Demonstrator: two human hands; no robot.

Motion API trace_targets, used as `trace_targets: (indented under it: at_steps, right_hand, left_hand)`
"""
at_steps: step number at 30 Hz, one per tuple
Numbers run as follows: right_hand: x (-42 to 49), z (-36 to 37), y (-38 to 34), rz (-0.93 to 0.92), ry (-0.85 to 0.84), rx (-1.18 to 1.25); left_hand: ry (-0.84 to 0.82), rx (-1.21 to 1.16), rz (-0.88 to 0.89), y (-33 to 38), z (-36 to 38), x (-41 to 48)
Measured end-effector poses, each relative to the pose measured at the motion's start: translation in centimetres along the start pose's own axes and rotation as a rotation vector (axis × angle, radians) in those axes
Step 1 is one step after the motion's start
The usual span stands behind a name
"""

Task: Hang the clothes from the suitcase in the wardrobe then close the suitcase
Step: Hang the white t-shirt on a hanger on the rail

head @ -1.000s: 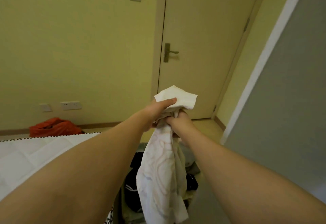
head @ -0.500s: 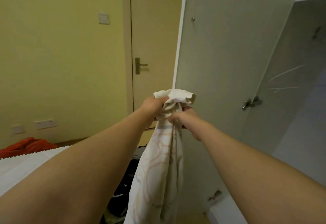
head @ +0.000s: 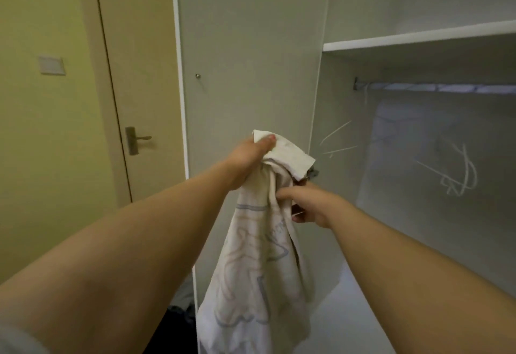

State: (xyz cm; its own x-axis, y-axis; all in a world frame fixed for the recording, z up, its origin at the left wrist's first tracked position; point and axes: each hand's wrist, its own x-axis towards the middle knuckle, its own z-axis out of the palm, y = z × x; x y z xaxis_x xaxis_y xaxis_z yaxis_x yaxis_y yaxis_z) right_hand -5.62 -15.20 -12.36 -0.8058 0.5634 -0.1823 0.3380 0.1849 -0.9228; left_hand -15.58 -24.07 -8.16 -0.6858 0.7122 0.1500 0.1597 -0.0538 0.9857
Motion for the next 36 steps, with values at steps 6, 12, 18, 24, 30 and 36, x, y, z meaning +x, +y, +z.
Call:
trace_targets:
  at_steps: [6, 12, 18, 24, 30, 36]
  right_hand:
    - [0.5, -1.5, -0.2, -0.068, 0.057, -0.054]
    - [1.0, -4.4, -0.7, -0.227, 0.319, 0.349]
    - [1.0, -7.0, -1.7, -0.219, 0.441, 0.566]
    - [0.5, -8.0, -1.1, -0.151, 0.471, 0.544]
    - [0.9, -10.1, 1.0, -0.085, 0.706, 0.192]
    - [-0.5, -10.4, 2.9, -0.059, 0.413, 0.082]
  left_hand:
    - [-0.042, -0.185, 0.073, 0.7, 2.9, 1.9]
    - [-0.084, -0.238, -0.016, 0.9, 4.5, 3.5]
    - [-0.262, 0.554, -0.007, -2.3, 5.7, 4.2]
    - [-0.42, 0.672, 0.124, -2.7, 7.1, 4.5]
    - [-0.279, 0.42, 0.066, -2.2, 8.3, 5.5]
    - [-0.274, 0.378, 0.286, -0.9, 11.4, 5.6]
